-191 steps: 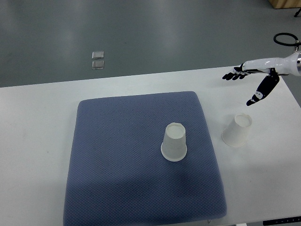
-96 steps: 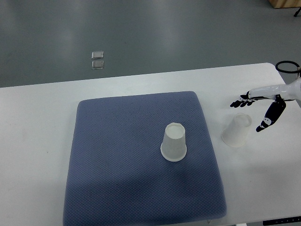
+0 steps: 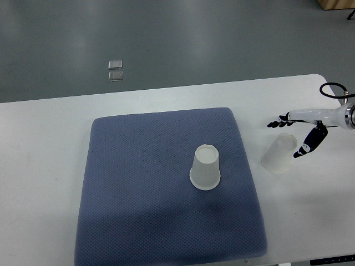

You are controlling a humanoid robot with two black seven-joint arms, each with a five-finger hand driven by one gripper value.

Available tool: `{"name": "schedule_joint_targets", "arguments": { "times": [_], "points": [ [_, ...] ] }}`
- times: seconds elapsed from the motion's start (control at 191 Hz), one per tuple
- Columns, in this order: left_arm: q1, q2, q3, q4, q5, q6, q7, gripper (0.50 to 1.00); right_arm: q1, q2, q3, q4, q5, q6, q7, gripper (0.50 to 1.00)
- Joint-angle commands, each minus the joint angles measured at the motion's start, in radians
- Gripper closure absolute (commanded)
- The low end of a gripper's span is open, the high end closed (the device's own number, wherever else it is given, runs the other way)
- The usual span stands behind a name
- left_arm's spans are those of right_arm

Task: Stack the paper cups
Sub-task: 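Lower the right hand around the loose white cup and close fingers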

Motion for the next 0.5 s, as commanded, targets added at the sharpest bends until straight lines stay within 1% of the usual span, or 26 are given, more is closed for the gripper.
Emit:
{"name": "schedule_joint_targets", "arguments": {
  "times": [0.0,0.136,0.496],
  "points": [
    [0.000,0.000,-0.001,-0.001,0.000,0.001,0.000,0.500,0.000,0.024,-0.036,-0.028,-0.001,-0.048,0.000,0.579],
    [0.000,0.000,0.001,0.001,0.000,0.000,0.000,0.500,0.000,0.049,-0.075,-0.055,-0.001,-0.090,0.000,0.579],
    [0.000,0.000,0.001,0.001,0.000,0.000,0.000,0.500,-0.017,0.061,-0.078,-0.060,0.001,-0.121,-0.002,0.595]
  ]
}}
